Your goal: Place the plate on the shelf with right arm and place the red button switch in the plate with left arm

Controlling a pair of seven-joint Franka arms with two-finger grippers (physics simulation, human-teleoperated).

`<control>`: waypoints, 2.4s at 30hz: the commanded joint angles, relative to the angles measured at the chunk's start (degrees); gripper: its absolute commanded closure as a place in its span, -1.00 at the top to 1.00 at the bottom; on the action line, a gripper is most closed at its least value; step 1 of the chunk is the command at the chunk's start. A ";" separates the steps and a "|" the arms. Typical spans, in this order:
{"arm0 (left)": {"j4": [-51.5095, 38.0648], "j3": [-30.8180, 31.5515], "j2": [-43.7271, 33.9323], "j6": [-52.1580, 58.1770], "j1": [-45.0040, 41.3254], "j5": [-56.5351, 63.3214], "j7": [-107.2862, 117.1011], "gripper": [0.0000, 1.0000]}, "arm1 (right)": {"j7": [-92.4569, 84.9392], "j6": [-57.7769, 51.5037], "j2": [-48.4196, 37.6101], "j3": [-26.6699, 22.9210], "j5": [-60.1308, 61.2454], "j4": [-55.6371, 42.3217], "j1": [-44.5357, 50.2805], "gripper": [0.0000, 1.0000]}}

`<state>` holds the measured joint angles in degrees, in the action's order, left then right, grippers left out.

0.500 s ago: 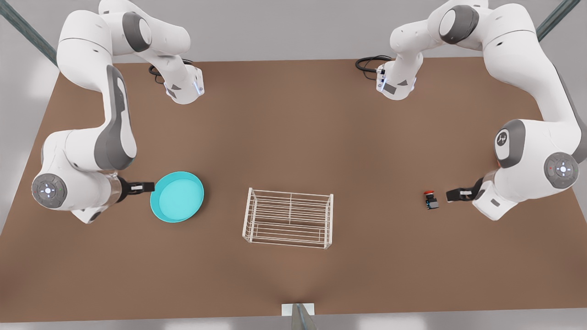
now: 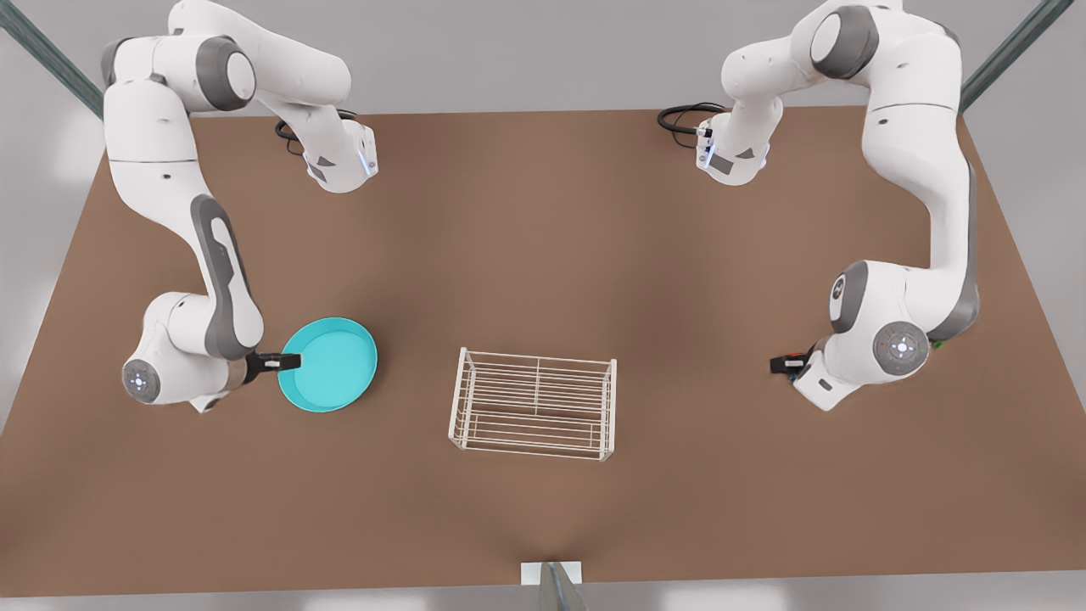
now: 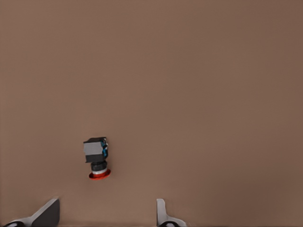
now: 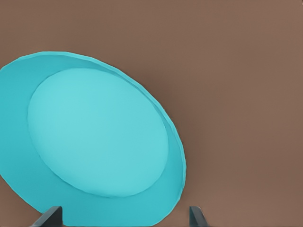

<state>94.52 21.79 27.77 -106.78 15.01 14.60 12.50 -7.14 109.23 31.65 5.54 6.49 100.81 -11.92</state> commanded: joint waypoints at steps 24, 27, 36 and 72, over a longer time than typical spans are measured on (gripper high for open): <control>16.05 -2.71 6.25 -38.50 8.11 5.44 3.41 1.00 | -22.83 17.86 4.03 -0.01 7.66 5.98 -3.37 -0.56; 17.98 -2.71 6.60 -41.58 8.02 5.53 3.68 1.00 | -22.48 15.58 2.27 -0.01 7.57 5.37 -3.28 -0.58; 19.22 -3.24 6.07 -41.67 8.81 5.53 3.24 1.00 | -20.90 2.22 -4.93 0.17 7.13 -0.52 -3.11 -0.57; 24.58 -2.45 4.31 -45.01 9.96 6.06 1.92 0.60 | 64.71 10.39 7.46 8.69 1.77 -28.38 30.29 -0.56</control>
<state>119.11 19.29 32.13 -151.51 24.96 20.55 14.22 28.73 116.35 39.02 14.16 9.44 72.52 17.94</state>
